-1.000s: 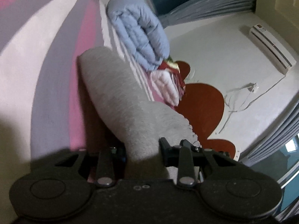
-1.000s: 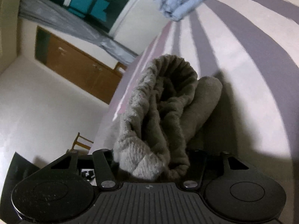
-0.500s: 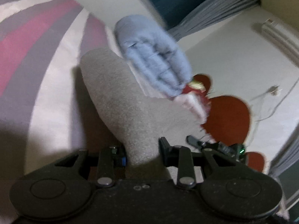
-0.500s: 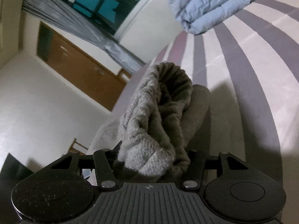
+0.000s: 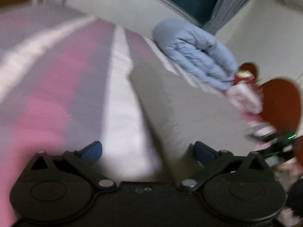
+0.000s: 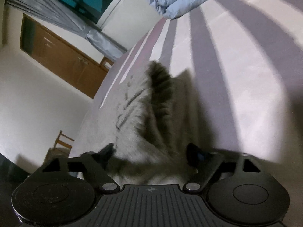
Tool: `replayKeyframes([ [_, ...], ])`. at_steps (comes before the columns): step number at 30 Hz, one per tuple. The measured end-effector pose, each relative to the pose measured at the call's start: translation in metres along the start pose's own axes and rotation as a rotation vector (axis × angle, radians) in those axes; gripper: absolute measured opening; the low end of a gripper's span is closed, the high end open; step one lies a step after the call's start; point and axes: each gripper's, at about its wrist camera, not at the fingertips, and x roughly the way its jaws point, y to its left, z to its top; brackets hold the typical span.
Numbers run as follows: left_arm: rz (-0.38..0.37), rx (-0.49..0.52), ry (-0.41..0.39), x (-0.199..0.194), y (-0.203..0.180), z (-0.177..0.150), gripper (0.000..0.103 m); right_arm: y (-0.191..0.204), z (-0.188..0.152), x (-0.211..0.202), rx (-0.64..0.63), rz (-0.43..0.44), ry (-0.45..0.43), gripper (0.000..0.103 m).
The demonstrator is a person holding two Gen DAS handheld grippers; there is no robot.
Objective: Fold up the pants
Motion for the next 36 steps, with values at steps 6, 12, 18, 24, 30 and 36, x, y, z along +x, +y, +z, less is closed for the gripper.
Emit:
replayKeyframes([
  [6,0.194,0.071,-0.049,-0.075,-0.018,-0.062,0.097,0.015,-0.064,-0.084,-0.080,-0.105,-0.090,0.103],
  [12,0.268,0.111,-0.118,-0.141,-0.064,-0.115,0.097,0.044,-0.162,-0.145,-0.150,-0.228,-0.186,0.103],
  [18,0.393,0.250,-0.255,-0.188,-0.141,-0.151,0.097,0.097,-0.241,-0.174,-0.310,-0.322,-0.200,0.103],
  [24,0.389,0.286,-0.345,-0.235,-0.197,-0.178,0.097,0.148,-0.302,-0.206,-0.401,-0.308,-0.333,0.103],
  [30,0.336,0.289,-0.409,-0.272,-0.228,-0.215,0.097,0.187,-0.358,-0.229,-0.522,-0.335,-0.430,0.103],
  [36,0.277,0.288,-0.417,-0.292,-0.250,-0.241,0.097,0.195,-0.378,-0.238,-0.515,-0.314,-0.413,0.103],
])
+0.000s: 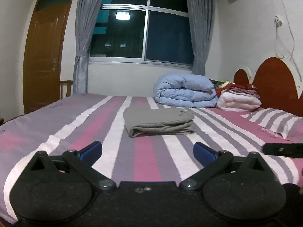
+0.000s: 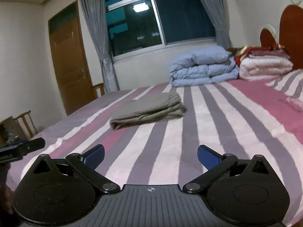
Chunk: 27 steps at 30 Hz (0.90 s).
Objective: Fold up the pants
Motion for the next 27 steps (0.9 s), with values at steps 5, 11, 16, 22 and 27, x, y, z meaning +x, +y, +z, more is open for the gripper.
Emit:
replayKeyframes([
  [5,-0.038,-0.012,-0.041,-0.014,-0.009,-0.010,0.097,0.015,-0.005,-0.016,-0.051,0.001,-0.027,0.103],
  [11,-0.022,-0.088,-0.023,-0.010,0.004,-0.013,0.097,0.033,-0.014,-0.023,-0.156,-0.027,-0.066,0.103],
  [16,-0.043,-0.029,-0.039,-0.012,-0.005,-0.014,0.097,0.035,-0.017,-0.013,-0.183,-0.026,-0.051,0.103],
  [22,-0.052,0.004,-0.038,-0.013,-0.010,-0.017,0.097,0.031,-0.018,-0.008,-0.171,-0.024,-0.037,0.103],
  [27,-0.052,0.007,-0.041,-0.013,-0.011,-0.017,0.097,0.029,-0.017,-0.007,-0.169,-0.019,-0.030,0.103],
])
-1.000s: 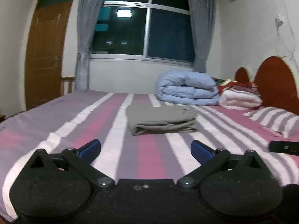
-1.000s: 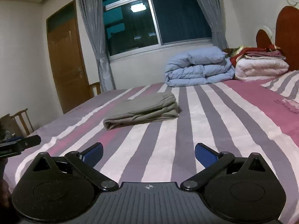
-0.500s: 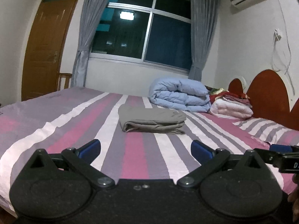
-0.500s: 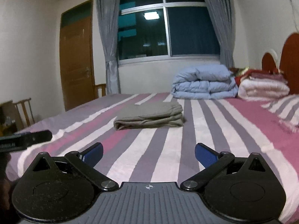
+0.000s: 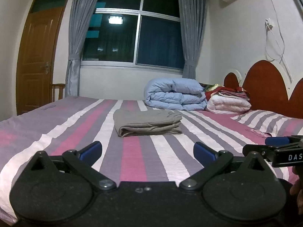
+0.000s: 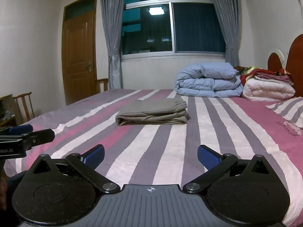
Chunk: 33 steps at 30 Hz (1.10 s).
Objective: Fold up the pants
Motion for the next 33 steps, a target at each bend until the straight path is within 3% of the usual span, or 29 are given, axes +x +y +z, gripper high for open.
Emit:
replayKeyframes([
  [33,-0.007,0.004,-0.003,0.0003,-0.0010,0.0017,0.097,0.0017,0.0001,0.0012,0.004,-0.005,0.003,0.103],
])
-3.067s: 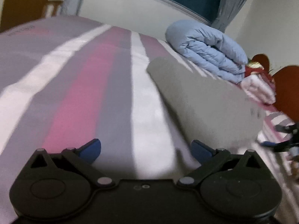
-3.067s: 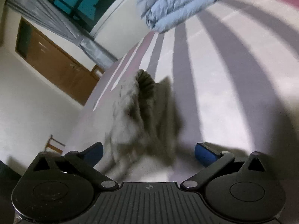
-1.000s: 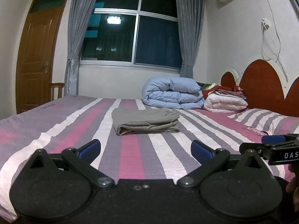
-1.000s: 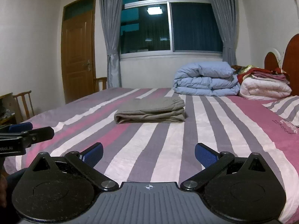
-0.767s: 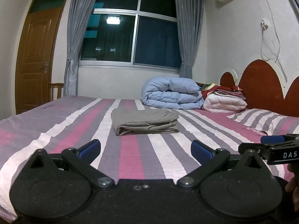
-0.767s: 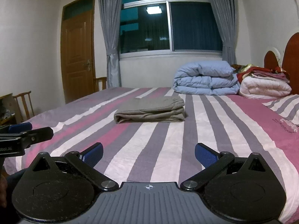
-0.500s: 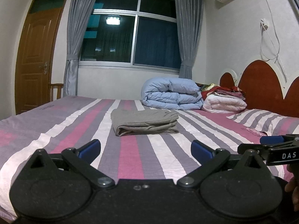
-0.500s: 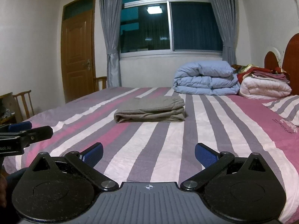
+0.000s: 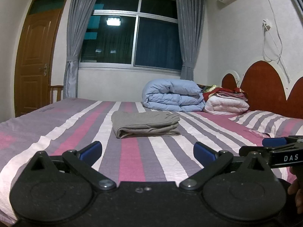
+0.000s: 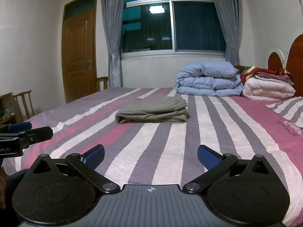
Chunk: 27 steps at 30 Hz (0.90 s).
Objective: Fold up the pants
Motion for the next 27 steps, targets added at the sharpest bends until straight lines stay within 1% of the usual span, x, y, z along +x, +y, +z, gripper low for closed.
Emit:
replayKeyframes([
  [27,-0.006,0.002,-0.008,0.0005,-0.0036,0.0042,0.097,-0.0024,0.0003,-0.0006,0.000,0.001,0.000,0.103],
])
